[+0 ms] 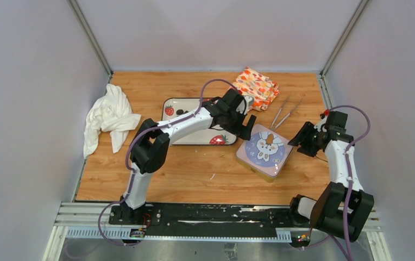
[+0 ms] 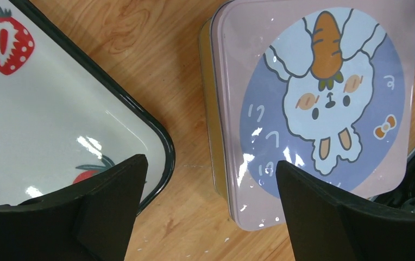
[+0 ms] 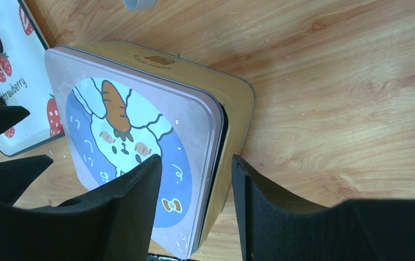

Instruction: Pack the chocolate

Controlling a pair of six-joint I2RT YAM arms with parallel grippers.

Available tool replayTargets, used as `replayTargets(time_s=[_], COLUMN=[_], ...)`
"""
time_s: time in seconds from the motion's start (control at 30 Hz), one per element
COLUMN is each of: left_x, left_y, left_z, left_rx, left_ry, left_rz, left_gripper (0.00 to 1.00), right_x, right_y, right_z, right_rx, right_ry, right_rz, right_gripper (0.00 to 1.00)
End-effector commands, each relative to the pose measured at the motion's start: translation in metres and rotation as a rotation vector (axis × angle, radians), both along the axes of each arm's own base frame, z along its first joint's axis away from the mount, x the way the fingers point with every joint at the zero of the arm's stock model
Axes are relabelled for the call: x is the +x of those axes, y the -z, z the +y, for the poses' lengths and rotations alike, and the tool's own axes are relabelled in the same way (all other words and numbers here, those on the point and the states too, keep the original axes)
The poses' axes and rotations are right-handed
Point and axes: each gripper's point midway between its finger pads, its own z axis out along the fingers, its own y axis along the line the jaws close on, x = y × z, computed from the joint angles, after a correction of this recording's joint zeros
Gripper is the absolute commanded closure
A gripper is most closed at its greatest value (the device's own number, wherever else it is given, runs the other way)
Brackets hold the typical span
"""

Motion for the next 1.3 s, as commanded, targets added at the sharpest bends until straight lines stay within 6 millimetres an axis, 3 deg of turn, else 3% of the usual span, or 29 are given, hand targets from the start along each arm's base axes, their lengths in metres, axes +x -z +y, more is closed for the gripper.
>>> replayTargets(time_s=[0.0,0.1,0.33,0.47,0.83,1.13,1.27], left_x=[-0.002,-0.008,-0.015,-0.020,-0.031,-0.029,-0.040], left_y=[0.011,0.021,0.021,0.025,0.013,0.005,0.006], left_z=[-0.009,-0.015,-0.029,-0.028,-0.030,-0.021,-0.021], left_rx=[-0.015,-0.025,-0.083,-0.062,-0.044,0.042,0.053], left_ry=[0.005,0.037,0.074,0.089,0.066,-0.008,0.041], left_rz=[0.028,0.075,0.122,0.152,0.224,0.271,0.326], left_gripper=[0.06,0.07,0.10,0.11,0.07,0.06,0.05], right_x=[-0.013,-0.016,-0.019,-0.021,-0.026,-0.026,-0.027], right_y=[0.011,0.011,0.011,0.013,0.016,0.017,0.016], right_z=[-0.004,-0.008,-0.002,-0.002,0.004,0.004,0.005], right_rx=[-0.015,-0.040,-0.014,-0.015,0.010,0.010,0.016], right_ry=[0.008,0.025,0.008,0.012,0.002,0.003,0.006], right_rz=[0.060,0.075,0.070,0.076,0.077,0.077,0.074], right_gripper=[0.45,0.44,0.42,0.41,0.40,0.40,0.40])
